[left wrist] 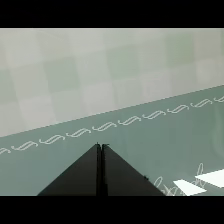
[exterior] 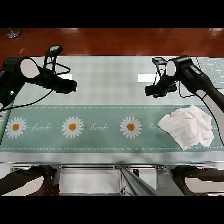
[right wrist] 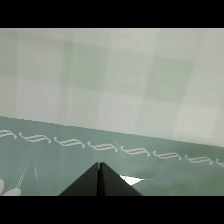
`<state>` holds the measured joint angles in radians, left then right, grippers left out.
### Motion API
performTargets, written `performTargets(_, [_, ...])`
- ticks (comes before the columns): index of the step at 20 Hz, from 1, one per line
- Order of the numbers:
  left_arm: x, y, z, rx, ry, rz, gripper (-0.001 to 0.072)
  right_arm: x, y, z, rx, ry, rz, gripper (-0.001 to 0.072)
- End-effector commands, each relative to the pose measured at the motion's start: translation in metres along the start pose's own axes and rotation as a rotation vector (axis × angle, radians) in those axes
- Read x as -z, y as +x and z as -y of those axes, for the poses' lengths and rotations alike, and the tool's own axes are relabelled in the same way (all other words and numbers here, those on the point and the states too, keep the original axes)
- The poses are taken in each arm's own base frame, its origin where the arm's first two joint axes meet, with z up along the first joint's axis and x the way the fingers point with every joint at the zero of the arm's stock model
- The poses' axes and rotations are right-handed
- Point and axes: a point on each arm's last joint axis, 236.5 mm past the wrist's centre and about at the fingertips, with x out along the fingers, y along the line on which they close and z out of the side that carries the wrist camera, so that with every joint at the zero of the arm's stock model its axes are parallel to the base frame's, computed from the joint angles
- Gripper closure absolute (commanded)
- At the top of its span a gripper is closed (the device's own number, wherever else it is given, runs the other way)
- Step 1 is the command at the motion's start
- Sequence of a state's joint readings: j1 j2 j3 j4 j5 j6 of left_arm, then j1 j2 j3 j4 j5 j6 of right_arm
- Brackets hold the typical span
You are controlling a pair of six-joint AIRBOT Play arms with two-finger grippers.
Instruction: Fold the shirts.
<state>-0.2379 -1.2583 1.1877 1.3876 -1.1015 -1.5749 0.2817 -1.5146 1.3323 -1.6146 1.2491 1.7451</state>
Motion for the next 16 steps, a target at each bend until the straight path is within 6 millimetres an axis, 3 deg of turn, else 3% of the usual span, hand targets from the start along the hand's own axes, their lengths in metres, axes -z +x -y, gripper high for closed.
performTargets(1, [0.0001, 0.0004, -0.0003, -0.001, 0.000, -0.001, 0.0682, 0.0003, 0.0002, -0.0004, 0.000, 0.000, -0.001, 0.0688])
performTargets(16, [0.0000, 0.0004, -0.0003, -0.001, 0.002, 0.000, 0.0683, -0.0052, 0.0002, -0.0013, -0.004, 0.000, 0.022, 0.0688])
